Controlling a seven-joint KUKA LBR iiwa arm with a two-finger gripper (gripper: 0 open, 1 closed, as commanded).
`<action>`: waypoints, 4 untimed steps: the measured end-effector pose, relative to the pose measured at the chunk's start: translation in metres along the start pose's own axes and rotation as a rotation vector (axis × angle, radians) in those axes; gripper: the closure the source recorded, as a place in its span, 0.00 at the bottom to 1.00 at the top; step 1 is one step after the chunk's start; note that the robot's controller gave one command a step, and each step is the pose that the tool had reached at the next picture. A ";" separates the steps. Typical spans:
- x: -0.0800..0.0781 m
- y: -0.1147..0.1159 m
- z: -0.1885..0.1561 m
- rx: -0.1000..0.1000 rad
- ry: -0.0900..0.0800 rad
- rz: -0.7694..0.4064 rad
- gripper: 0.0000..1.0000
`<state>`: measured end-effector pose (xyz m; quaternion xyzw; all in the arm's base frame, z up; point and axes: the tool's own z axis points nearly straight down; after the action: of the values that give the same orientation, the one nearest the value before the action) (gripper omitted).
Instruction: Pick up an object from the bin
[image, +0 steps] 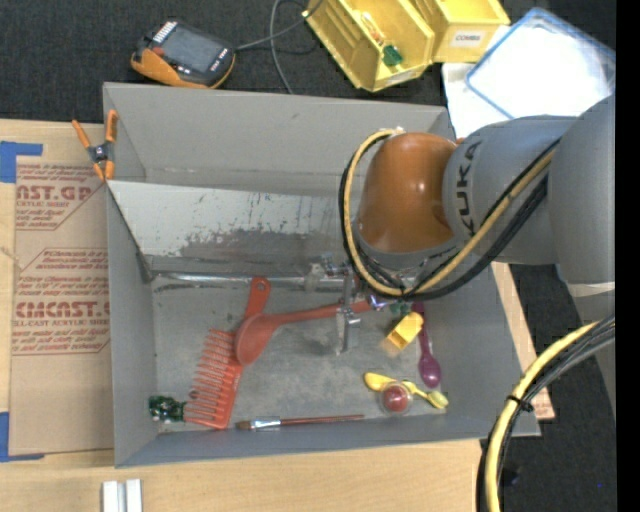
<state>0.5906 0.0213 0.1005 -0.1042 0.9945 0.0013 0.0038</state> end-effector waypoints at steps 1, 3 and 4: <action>-0.001 -0.002 0.031 0.003 -0.007 -0.116 0.00; -0.005 0.025 0.029 0.002 -0.007 -0.224 1.00; -0.001 0.026 -0.002 -0.001 0.006 -0.224 1.00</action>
Offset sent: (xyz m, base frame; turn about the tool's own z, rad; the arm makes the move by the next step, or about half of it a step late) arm -0.0019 0.0253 -0.0305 -0.2269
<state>0.5864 0.0467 0.1022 -0.2149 0.9766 0.0012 0.0007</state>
